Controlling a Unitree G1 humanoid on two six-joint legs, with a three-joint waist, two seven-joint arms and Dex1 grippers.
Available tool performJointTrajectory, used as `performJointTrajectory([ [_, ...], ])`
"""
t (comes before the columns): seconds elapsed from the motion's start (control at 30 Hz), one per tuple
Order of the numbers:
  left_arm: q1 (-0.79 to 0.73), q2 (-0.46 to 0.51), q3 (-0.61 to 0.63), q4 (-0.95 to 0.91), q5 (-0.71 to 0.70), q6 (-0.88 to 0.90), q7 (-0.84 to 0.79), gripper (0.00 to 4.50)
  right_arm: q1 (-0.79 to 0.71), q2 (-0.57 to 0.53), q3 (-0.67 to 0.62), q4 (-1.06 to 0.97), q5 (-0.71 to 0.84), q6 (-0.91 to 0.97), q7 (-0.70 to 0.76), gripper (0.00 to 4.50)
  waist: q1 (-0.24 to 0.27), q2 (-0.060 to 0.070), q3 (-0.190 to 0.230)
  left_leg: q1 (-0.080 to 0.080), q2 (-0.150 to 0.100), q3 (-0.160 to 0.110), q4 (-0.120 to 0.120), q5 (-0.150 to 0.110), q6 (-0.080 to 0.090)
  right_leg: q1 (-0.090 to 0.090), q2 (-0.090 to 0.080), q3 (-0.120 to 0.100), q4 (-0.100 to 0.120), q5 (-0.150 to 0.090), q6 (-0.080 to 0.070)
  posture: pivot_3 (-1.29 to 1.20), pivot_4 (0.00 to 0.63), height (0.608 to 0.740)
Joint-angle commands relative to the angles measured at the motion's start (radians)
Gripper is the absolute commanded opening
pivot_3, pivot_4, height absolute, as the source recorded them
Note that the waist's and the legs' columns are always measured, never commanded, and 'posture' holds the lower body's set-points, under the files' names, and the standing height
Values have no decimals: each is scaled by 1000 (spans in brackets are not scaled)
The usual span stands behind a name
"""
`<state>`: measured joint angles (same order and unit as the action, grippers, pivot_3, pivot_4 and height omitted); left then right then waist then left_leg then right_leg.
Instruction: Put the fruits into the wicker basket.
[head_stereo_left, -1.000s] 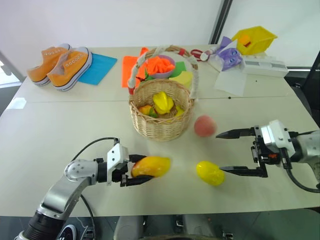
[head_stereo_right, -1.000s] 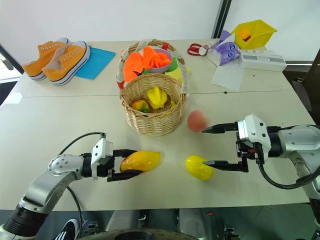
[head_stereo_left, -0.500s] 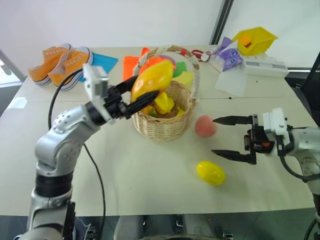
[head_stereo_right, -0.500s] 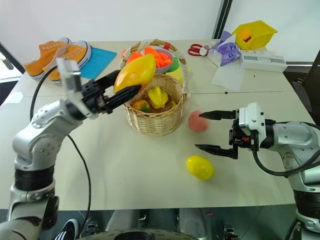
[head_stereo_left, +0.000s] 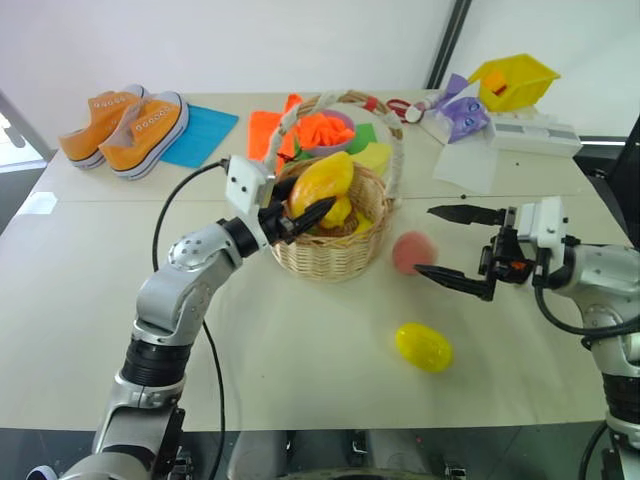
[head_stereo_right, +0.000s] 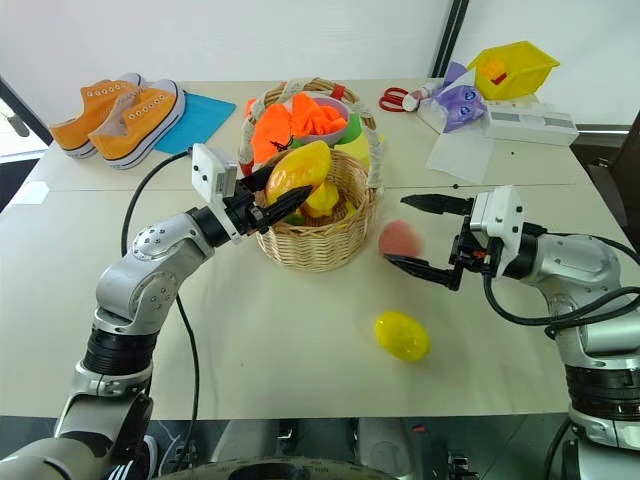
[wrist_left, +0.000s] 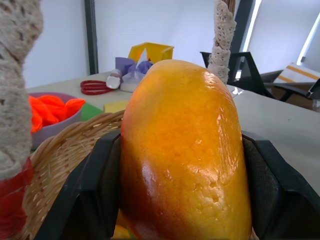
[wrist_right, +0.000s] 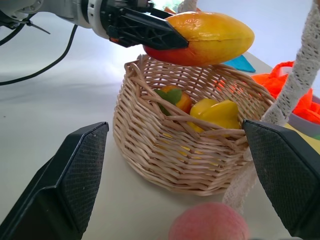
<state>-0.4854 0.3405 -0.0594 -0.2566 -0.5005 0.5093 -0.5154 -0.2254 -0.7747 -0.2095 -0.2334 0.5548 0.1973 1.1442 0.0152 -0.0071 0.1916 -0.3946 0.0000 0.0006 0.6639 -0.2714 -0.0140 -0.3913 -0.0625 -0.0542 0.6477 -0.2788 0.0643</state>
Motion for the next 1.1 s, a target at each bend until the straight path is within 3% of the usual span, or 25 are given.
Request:
performJointTrajectory([
  [0.03,-1,4,20,-37,1,-22,-17,4405,-7,-5,-12,-20,13,-8,3,4500,0,0,0,0,0,0,0,0,0,0,0,0,0,0,0,0,150,740],
  [0.17,27,48,42,-88,-45,7,-75,4405,26,-36,-1,-49,44,61,31,4500,-3,0,0,0,0,0,0,0,0,0,0,0,1,0,0,0,150,740],
  [0.33,159,164,149,-227,-213,-20,-285,4405,174,-193,47,-214,159,296,134,4500,-3,0,0,0,1,0,0,0,0,-1,0,0,0,0,-1,0,150,740],
  [0.57,470,404,311,-310,-268,-103,-609,4405,197,-184,175,-193,-55,174,79,4500,-2,1,0,2,3,0,-1,0,0,0,0,0,-1,-4,-8,0,150,740],
  [0.77,727,413,303,-297,-90,-397,-775,4405,239,-219,204,-82,-178,32,132,4500,0,1,0,-1,2,0,-1,-1,0,0,-2,1,-6,-4,-9,0,150,740],
  [1.07,740,374,267,-234,-48,-530,-768,4405,243,-187,239,-16,-229,-16,128,4500,-3,1,-1,-2,3,0,-2,-1,0,-2,-2,0,-8,-4,-9,0,150,740],
  [1.1,738,372,264,-224,-44,-533,-764,4473,246,-186,241,-7,-234,-16,126,4240,-2,1,-1,-2,3,0,-2,-1,0,-2,-2,0,-8,-4,-9,0,150,740],
])
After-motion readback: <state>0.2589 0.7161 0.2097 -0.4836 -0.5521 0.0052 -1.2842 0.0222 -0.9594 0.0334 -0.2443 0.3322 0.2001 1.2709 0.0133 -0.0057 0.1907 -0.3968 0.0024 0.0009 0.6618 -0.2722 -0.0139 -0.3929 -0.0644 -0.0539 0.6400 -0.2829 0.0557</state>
